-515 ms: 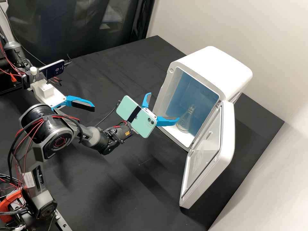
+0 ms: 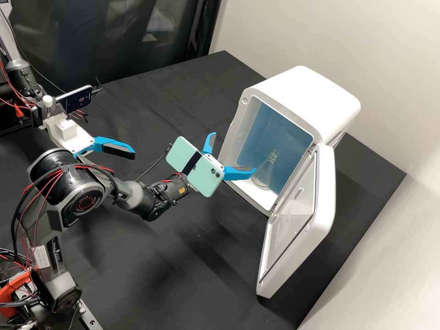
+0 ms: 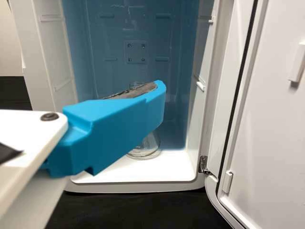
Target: Take the flask out of the incubator
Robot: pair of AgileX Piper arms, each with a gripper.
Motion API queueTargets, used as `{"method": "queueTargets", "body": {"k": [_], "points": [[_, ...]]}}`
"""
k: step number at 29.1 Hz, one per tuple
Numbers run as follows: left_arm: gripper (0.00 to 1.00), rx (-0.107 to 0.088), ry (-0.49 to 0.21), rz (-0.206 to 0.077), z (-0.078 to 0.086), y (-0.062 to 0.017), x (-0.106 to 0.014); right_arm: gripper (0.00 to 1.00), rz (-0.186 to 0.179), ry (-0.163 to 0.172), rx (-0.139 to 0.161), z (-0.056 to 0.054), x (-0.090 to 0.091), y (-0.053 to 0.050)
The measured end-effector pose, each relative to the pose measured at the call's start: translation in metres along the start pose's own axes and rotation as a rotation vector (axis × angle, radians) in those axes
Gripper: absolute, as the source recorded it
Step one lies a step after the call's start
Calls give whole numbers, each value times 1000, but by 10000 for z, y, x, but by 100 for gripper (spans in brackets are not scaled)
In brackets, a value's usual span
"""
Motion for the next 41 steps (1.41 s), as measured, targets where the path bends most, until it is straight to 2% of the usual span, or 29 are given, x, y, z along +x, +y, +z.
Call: {"method": "queueTargets", "body": {"k": [2, 7, 11, 17, 18, 20, 24, 27, 34, 38, 41], "points": [[100, -4, 7, 1, -20, 3, -1, 100, 0, 0, 0, 0, 0, 0], [100, -28, 41, 2, -122, 7, -7, 100, 0, 0, 0, 0, 0, 0], [100, -46, 70, -8, -206, -23, -34, 100, 0, 0, 0, 0, 0, 0], [100, -56, 102, -19, -326, -46, -80, 100, 0, 0, 0, 0, 0, 0], [100, -65, 110, -23, -359, -55, -96, 100, 0, 0, 0, 0, 0, 0], [100, -65, 118, -30, -392, -70, -117, 100, 0, 0, 0, 0, 0, 0], [100, -55, 142, -46, -488, -102, -173, 100, 0, 0, 0, 0, 0, 0], [100, -53, 157, -45, -549, -112, -186, 100, 0, 0, 0, 0, 0, 0], [100, -54, 223, -69, -766, -193, -207, 100, 0, 0, 0, 0, 0, 0], [100, -74, 277, -69, -917, -204, -251, 100, 0, 0, 0, 0, 0, 0], [100, -82, 309, -69, -1005, -210, -277, 100, 0, 0, 0, 0, 0, 0]]}}
